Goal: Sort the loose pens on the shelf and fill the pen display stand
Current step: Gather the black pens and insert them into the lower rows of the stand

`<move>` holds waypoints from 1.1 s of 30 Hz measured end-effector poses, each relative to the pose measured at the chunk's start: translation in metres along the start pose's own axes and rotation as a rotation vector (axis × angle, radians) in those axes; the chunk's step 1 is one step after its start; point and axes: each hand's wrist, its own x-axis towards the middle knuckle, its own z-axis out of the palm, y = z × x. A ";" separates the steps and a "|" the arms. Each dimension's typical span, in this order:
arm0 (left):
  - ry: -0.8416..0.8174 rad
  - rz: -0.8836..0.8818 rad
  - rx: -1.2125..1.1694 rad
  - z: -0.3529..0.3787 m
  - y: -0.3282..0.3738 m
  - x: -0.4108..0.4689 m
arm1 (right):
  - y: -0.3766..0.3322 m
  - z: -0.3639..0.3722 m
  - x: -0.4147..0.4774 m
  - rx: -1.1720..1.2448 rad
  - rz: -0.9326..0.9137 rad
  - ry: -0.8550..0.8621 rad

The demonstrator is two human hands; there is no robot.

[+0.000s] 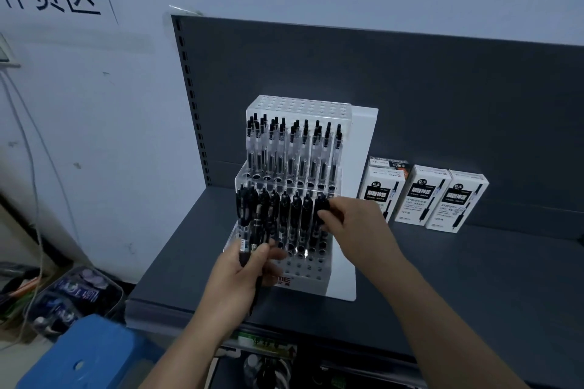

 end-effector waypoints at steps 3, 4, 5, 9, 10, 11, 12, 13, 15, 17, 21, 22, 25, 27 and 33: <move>-0.021 -0.022 -0.063 -0.001 0.004 -0.003 | 0.001 0.010 0.003 -0.119 0.053 -0.102; -0.024 -0.024 -0.057 -0.001 0.003 -0.003 | 0.002 0.012 0.003 -0.116 0.067 -0.112; -0.024 -0.033 -0.055 -0.001 0.003 -0.003 | 0.003 0.014 0.003 -0.106 0.080 -0.115; -0.040 -0.105 -0.121 0.003 0.000 -0.001 | -0.001 0.006 -0.003 -0.119 0.112 -0.125; -0.055 -0.116 -0.131 0.005 0.000 -0.001 | -0.005 0.003 -0.007 -0.075 0.121 -0.116; -0.073 -0.115 -0.136 0.007 0.000 -0.001 | -0.010 0.001 -0.011 0.008 0.133 -0.116; -0.091 -0.105 -0.131 0.009 -0.001 -0.001 | -0.016 0.000 -0.015 0.116 0.150 -0.129; -0.110 -0.091 -0.110 0.011 -0.002 -0.001 | -0.020 -0.001 -0.018 0.229 0.169 -0.150; -0.143 -0.064 -0.052 0.016 -0.003 -0.001 | -0.026 -0.001 -0.022 0.396 0.202 -0.190; -0.156 -0.045 -0.033 0.020 -0.004 -0.001 | -0.027 -0.001 -0.024 0.471 0.221 -0.211; -0.110 -0.053 -0.094 0.018 -0.009 0.003 | -0.015 -0.017 -0.024 0.536 0.276 -0.172; -0.088 -0.044 -0.097 0.016 -0.010 0.004 | -0.010 -0.023 -0.023 0.559 0.289 -0.125; -0.044 -0.021 -0.080 0.008 -0.010 0.007 | 0.004 -0.039 -0.020 0.465 0.264 0.051; -0.019 -0.040 -0.071 0.003 -0.010 0.008 | 0.007 -0.042 -0.018 0.337 0.220 0.115; 0.035 -0.094 -0.138 -0.003 -0.011 0.007 | 0.001 -0.030 -0.011 0.035 0.127 0.071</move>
